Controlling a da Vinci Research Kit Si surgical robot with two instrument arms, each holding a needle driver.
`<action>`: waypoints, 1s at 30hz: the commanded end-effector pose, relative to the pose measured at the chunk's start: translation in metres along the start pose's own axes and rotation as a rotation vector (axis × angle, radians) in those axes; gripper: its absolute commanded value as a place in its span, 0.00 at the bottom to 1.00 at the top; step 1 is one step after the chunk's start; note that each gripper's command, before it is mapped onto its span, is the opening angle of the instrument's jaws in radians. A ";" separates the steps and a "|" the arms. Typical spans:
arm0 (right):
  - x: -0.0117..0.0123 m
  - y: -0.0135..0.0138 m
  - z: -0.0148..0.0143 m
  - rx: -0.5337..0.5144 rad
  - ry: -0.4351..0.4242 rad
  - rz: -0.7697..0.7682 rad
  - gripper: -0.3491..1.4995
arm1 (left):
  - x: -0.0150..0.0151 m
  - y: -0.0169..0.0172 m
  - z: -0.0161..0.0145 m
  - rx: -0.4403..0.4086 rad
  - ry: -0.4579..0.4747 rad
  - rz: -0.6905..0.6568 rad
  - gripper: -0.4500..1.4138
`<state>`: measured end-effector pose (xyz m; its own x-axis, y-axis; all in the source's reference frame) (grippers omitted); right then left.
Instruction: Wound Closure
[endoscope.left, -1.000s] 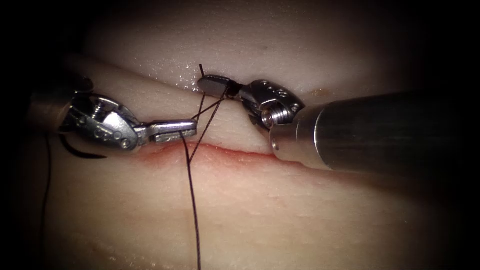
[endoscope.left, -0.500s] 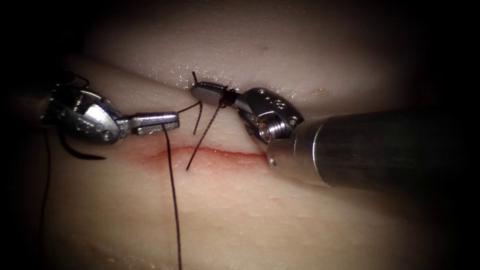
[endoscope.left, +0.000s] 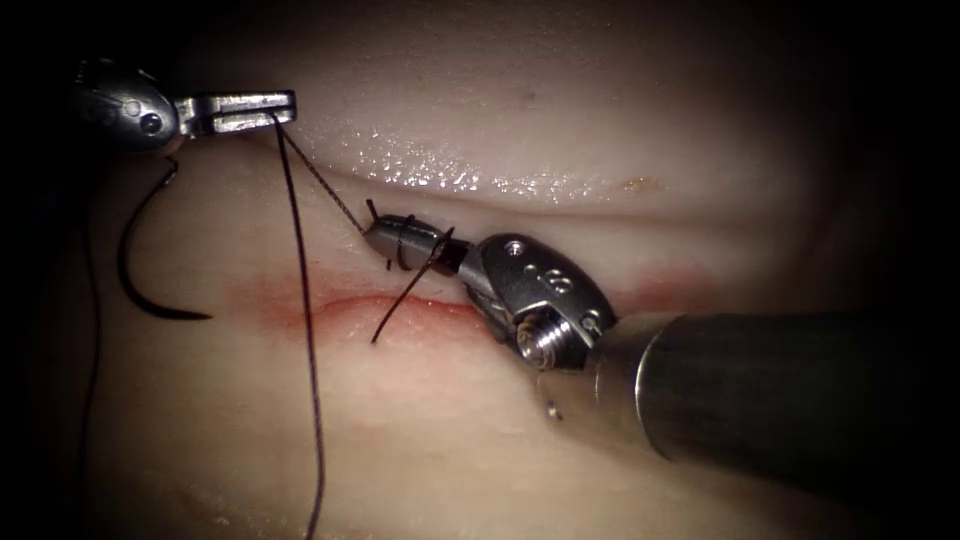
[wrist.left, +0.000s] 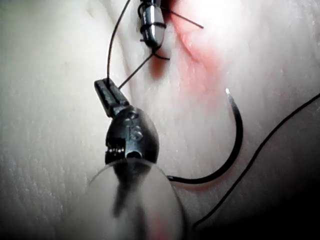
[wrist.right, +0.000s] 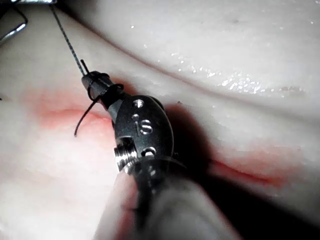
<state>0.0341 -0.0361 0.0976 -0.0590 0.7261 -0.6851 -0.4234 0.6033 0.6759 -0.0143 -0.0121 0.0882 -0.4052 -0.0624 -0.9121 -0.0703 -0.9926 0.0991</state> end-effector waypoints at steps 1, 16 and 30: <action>-0.0009 -0.0010 0.0002 0.006 -0.001 0.001 0.00 | -0.0007 -0.0009 0.0010 0.006 -0.011 -0.014 0.00; -0.0019 -0.0053 -0.0023 0.026 -0.040 -0.015 0.00 | -0.0040 -0.0076 0.0043 0.049 -0.067 -0.008 0.00; -0.0031 -0.0073 -0.0034 0.055 -0.073 -0.033 0.00 | -0.0063 -0.0128 0.0066 0.117 -0.165 0.010 0.00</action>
<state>0.0336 -0.0434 0.0934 0.0218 0.7254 -0.6880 -0.3748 0.6439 0.6670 -0.0164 0.0018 0.0947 -0.5541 -0.0477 -0.8311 -0.1649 -0.9723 0.1657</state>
